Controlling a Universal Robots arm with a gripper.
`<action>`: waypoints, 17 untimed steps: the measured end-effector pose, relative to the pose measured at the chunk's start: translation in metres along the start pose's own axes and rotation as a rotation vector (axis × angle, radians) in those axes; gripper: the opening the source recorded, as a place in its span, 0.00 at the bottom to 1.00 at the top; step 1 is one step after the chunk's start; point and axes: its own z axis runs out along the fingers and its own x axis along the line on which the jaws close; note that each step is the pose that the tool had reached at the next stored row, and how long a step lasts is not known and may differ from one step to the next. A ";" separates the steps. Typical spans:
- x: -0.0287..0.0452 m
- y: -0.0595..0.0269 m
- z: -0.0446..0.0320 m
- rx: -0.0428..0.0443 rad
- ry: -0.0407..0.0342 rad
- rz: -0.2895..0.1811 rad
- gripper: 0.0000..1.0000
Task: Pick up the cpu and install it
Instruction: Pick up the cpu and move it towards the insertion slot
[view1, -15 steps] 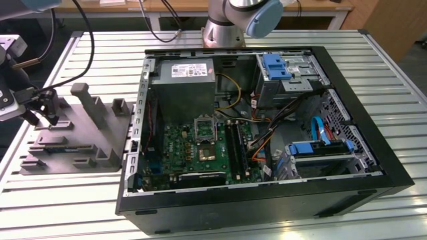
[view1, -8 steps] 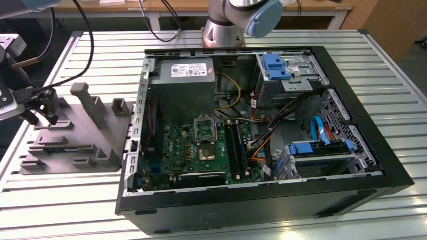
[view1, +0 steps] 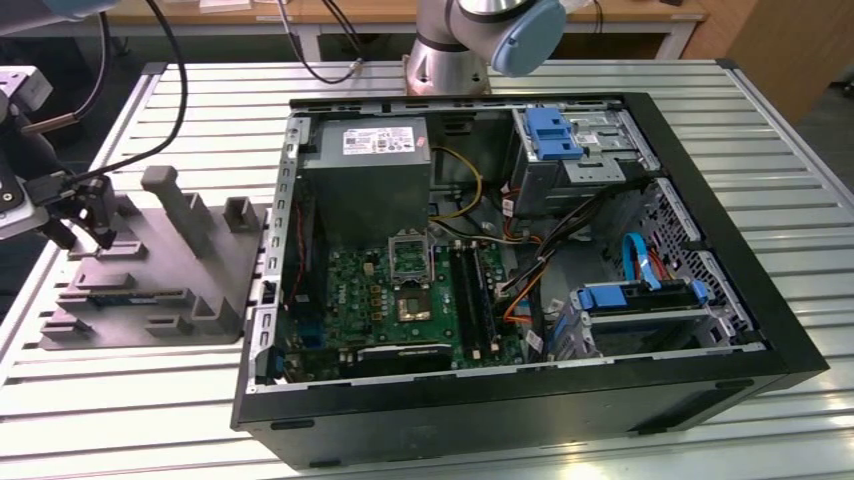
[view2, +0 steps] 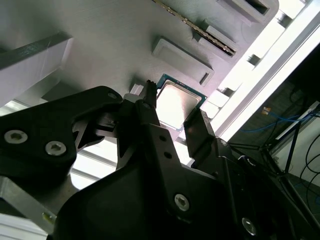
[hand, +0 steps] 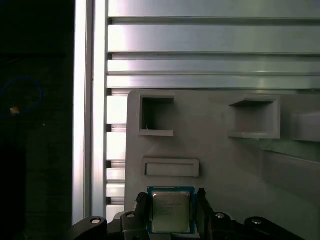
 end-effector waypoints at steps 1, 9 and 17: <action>0.0000 0.0000 -0.0004 0.0001 0.0001 0.000 0.47; 0.0000 0.0001 -0.0033 0.0001 0.0000 0.000 0.47; 0.0000 0.0002 -0.0052 0.0001 0.0001 0.000 0.47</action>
